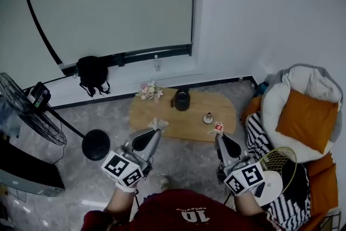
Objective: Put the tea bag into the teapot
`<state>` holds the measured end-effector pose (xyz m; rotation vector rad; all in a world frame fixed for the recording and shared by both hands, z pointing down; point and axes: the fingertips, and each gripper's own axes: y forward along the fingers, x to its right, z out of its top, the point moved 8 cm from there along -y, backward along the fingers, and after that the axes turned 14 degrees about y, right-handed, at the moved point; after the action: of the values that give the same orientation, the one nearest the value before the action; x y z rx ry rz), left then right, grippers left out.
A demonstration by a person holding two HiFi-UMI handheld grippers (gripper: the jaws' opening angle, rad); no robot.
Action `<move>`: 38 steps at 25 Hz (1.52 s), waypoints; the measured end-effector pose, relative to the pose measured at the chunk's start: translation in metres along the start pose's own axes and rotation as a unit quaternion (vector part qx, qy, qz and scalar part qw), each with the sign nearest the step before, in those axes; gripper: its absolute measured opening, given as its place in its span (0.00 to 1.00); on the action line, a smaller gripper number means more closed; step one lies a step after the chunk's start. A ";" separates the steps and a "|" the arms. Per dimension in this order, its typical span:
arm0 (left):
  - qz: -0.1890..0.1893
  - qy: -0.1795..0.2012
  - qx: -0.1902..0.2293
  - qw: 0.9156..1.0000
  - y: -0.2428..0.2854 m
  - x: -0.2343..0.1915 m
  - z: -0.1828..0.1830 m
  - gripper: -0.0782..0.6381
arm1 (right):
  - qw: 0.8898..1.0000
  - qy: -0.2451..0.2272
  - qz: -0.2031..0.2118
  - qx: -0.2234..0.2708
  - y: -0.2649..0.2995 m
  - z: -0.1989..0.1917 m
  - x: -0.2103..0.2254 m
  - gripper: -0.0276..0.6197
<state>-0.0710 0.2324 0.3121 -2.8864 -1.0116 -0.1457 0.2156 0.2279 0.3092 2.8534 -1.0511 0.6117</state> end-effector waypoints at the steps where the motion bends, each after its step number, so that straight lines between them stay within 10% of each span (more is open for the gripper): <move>1: 0.000 0.001 -0.001 1.000 0.000 0.004 0.000 0.11 | 1.000 0.002 0.001 0.001 -0.004 0.000 0.000 0.04; 18: 0.019 0.003 -0.016 1.000 -0.010 0.040 -0.006 0.11 | 1.000 0.023 0.008 -0.004 -0.035 -0.006 0.013 0.05; 38: -0.046 0.013 0.010 0.999 0.089 -0.064 -0.034 0.11 | 1.000 0.014 -0.026 -0.001 0.066 0.000 0.063 0.05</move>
<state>-0.0673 0.1203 0.3341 -2.8129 -1.1341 -0.1770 0.2177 0.1384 0.3262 2.8506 -0.9698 0.6453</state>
